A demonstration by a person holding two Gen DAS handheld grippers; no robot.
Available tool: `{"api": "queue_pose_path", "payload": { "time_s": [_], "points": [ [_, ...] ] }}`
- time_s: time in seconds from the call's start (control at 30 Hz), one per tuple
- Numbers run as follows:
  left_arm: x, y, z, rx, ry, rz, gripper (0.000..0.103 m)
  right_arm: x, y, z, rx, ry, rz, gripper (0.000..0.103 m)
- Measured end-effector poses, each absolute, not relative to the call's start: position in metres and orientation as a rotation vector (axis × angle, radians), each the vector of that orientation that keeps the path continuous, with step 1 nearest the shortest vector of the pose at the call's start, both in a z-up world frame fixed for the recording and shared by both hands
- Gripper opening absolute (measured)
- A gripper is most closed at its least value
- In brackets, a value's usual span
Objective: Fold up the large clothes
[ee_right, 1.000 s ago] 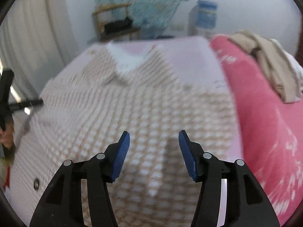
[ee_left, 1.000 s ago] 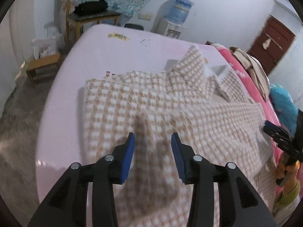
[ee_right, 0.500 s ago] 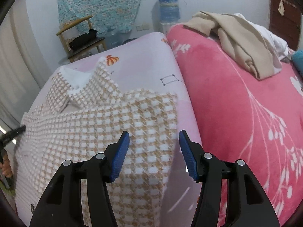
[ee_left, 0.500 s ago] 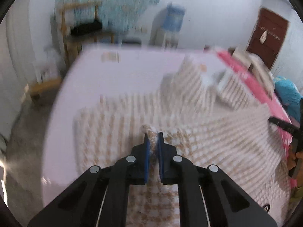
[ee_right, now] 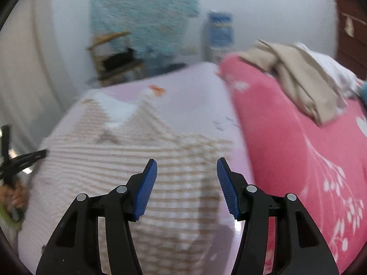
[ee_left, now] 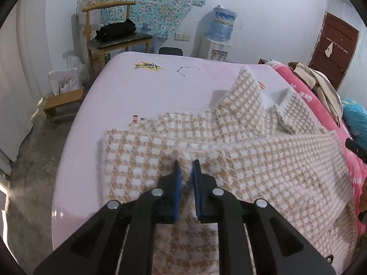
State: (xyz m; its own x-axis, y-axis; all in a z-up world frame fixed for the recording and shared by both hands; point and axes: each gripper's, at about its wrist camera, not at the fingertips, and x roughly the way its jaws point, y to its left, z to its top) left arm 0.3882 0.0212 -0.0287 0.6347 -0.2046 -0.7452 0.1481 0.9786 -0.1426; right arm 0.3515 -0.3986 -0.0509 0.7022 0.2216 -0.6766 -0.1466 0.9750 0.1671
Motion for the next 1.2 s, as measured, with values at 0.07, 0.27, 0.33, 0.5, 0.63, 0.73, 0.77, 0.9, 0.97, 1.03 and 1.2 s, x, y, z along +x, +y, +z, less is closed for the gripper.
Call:
{"api": "queue_pose_path", "payload": {
  "time_s": [0.07,0.27,0.33,0.5,0.63,0.73,0.77,0.9,0.97,1.03,1.2],
  "points": [
    [0.387,0.024,-0.026,-0.09,0.861,-0.203,0.017,0.359,-0.387,-0.062,0.033,0.826,0.218,0.052],
    [0.376,0.028,-0.013,-0.136,0.82,-0.23,0.022,0.38,-0.394,-0.089,-0.033,0.931,0.127,0.041],
    [0.369,0.024,-0.009,-0.119,0.811,-0.258,0.022,0.382,-0.394,-0.08,-0.028,0.929,0.11,0.038],
    [0.37,0.001,-0.015,-0.048,0.849,-0.301,0.031,0.393,-0.401,-0.065,0.034,0.891,0.121,0.038],
    [0.369,-0.006,-0.02,-0.014,0.87,-0.268,0.035,0.398,-0.395,-0.085,-0.014,0.984,0.103,0.04],
    [0.355,0.002,-0.003,-0.046,0.861,-0.278,0.044,0.36,-0.388,-0.052,-0.037,0.937,0.098,0.052],
    [0.343,0.007,0.007,-0.047,0.853,-0.278,0.047,0.335,-0.387,-0.036,-0.029,0.905,0.11,0.055],
    [0.284,0.027,0.032,-0.047,0.836,-0.293,0.06,0.231,-0.393,-0.007,0.051,0.86,0.172,0.07],
    [0.247,0.037,0.036,-0.05,0.848,-0.3,0.061,0.177,-0.396,-0.008,0.088,0.887,0.19,0.072],
    [0.197,0.049,0.033,-0.069,0.89,-0.315,0.061,0.133,-0.4,-0.014,0.15,0.933,0.201,0.073],
    [0.093,0.063,0.003,-0.152,1.075,-0.353,0.061,0.032,-0.414,-0.05,0.39,1.092,0.158,0.073]
  ]
}}
